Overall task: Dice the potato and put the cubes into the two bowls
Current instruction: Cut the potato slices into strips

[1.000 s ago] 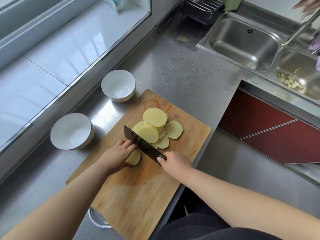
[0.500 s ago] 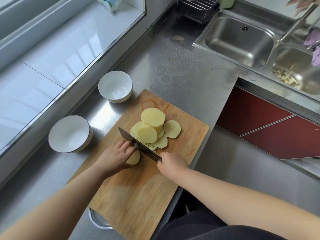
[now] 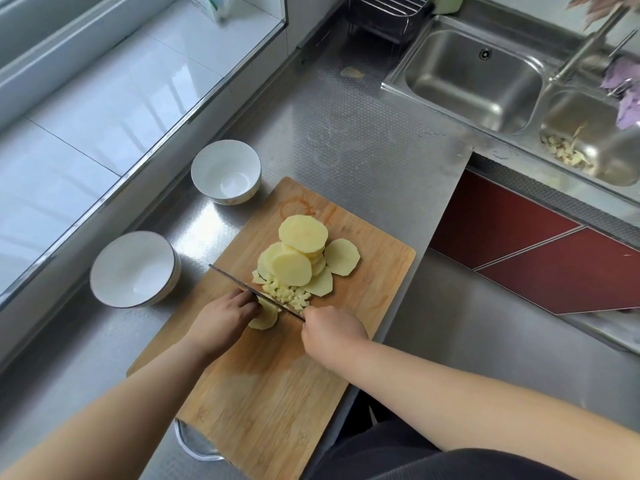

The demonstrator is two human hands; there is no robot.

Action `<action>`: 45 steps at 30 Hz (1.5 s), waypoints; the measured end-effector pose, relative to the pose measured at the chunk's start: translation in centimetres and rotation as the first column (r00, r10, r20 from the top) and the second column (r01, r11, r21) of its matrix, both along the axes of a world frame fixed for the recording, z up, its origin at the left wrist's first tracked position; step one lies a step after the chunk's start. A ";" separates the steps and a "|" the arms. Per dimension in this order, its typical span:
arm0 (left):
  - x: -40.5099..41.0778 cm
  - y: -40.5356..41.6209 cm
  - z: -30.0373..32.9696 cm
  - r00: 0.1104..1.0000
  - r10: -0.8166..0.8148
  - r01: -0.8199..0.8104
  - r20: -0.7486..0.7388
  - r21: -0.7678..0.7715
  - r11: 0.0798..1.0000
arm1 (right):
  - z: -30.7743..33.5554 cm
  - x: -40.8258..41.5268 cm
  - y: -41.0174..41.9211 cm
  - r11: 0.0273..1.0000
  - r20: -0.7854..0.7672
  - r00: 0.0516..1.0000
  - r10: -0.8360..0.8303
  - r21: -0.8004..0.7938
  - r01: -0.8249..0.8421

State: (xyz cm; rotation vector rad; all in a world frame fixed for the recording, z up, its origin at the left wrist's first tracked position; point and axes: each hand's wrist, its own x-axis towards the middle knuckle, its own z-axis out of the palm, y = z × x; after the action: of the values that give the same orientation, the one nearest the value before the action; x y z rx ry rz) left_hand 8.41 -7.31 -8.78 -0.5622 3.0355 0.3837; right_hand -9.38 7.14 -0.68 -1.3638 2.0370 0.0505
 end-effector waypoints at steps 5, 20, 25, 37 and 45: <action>0.1 0.3 0.1 0.999 0.018 -0.018 -0.039 0.000 1.000 | 0.1 0.1 -0.1 1.000 -0.008 1.000 0.012 0.017 -0.012; 0.6 1.0 -0.6 0.991 0.073 -0.070 -0.112 0.027 0.997 | 0.6 1.0 -0.6 0.986 -0.026 1.000 0.011 0.164 -0.007; 0.6 1.1 -0.2 0.992 0.068 -0.067 -0.104 0.014 0.998 | -0.9 0.7 0.0 0.980 0.013 0.998 -0.057 0.189 0.053; 0.8 2.3 -0.8 0.983 0.144 -0.149 -0.111 -0.041 0.988 | 0.2 -0.2 0.7 0.996 0.028 0.999 -0.020 0.089 0.018; 1.1 2.7 -1.4 0.973 0.179 -0.184 -0.149 -0.026 0.983 | 0.4 0.5 0.6 0.994 0.013 1.000 0.008 0.105 -0.010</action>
State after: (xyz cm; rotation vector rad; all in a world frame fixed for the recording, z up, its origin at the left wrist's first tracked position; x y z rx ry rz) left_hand 9.53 -4.58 -10.22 -0.8555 3.1467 0.3883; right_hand -8.91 7.69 -0.31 -1.3051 1.9888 0.1503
